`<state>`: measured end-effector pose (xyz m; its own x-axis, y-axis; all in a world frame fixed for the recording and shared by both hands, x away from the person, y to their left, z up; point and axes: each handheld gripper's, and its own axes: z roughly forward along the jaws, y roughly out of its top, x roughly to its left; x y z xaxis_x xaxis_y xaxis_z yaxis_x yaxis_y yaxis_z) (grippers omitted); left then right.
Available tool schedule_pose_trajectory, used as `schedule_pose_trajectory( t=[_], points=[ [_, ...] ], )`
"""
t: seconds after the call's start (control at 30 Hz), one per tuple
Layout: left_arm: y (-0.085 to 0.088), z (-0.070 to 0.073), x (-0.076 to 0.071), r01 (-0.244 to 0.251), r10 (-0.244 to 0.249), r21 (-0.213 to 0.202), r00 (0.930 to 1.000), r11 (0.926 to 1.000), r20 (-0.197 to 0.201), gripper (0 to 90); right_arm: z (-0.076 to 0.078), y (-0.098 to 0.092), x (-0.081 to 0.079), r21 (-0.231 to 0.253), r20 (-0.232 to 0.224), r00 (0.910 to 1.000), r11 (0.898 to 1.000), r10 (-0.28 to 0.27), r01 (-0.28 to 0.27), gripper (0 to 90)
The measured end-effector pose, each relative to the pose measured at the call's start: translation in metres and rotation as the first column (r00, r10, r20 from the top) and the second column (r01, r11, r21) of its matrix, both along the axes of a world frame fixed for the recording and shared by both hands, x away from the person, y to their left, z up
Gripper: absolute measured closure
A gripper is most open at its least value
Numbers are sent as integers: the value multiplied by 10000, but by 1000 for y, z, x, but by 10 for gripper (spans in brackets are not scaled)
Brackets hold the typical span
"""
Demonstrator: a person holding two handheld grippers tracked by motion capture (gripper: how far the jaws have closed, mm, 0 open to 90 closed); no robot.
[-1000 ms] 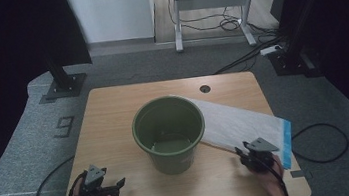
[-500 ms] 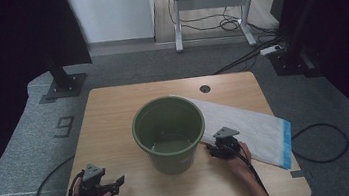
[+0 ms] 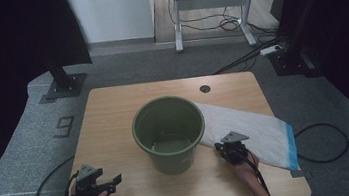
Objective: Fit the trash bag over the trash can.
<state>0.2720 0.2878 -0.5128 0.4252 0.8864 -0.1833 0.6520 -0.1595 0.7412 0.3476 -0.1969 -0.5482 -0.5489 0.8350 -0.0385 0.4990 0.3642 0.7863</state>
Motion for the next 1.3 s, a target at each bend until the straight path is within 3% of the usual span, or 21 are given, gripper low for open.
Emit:
schedule_pose_trajectory(
  t=[0.27,0.33,0.37,0.4,0.43,0.47,0.57,0.7,0.83,0.87,0.9,0.93,1.07,1.13,1.3],
  points=[
    [0,-1,0,108,-108,-85,9999,9999,-84,161,6,-15,-19,-60,-151,9998,9999,93,-94,873],
    [0,-1,0,130,-131,-70,9999,9999,-101,162,8,-11,-18,-110,26,9997,9997,241,-240,706],
    [0,-1,0,130,-131,-70,9999,9999,-101,163,8,-11,-18,-110,26,9997,9997,241,-240,706],
    [0,-1,0,132,-133,-70,9998,9999,-115,162,11,-1,-14,-132,461,9985,9995,280,-275,528],
    [0,-2,0,124,-124,-69,9998,9999,-128,162,11,-1,-14,-132,461,9985,9995,280,-275,528],
    [0,-2,0,92,-93,-119,9999,9999,-138,163,13,14,-7,-322,712,9970,9991,312,-290,429],
    [-1,-3,0,98,-101,-169,9998,9998,-161,163,12,32,4,-605,828,9961,9979,295,-245,372],
    [-1,-4,1,132,-135,-159,9997,9998,-203,164,10,45,16,-474,723,9967,9984,355,-322,366],
    [-1,-5,1,118,-121,-154,9997,9998,-226,163,5,55,27,-913,627,9972,9952,411,-353,386],
    [-1,-7,1,91,-96,-195,9997,9998,-244,164,3,56,30,-895,595,9972,9951,463,-409,471],
    [-1,-7,1,91,-96,-195,9997,9998,-244,164,3,56,30,-895,595,9972,9951,463,-409,471],
    [0,-8,2,98,-103,-175,9995,9998,-294,164,2,58,30,-965,559,9965,9937,624,-568,621],
    [2,-9,2,62,-70,-251,9995,9997,-319,166,0,57,31,-598,473,9980,9974,423,-395,870],
    [3,-9,2,14,-22,-273,9996,9996,-294,166,1,53,33,-299,389,9990,9993,239,-228,886],
    [6,-9,2,-39,29,-311,9995,9995,-311,168,10,44,33,15,776,9969,9999,-126,125,888]
  ],
)
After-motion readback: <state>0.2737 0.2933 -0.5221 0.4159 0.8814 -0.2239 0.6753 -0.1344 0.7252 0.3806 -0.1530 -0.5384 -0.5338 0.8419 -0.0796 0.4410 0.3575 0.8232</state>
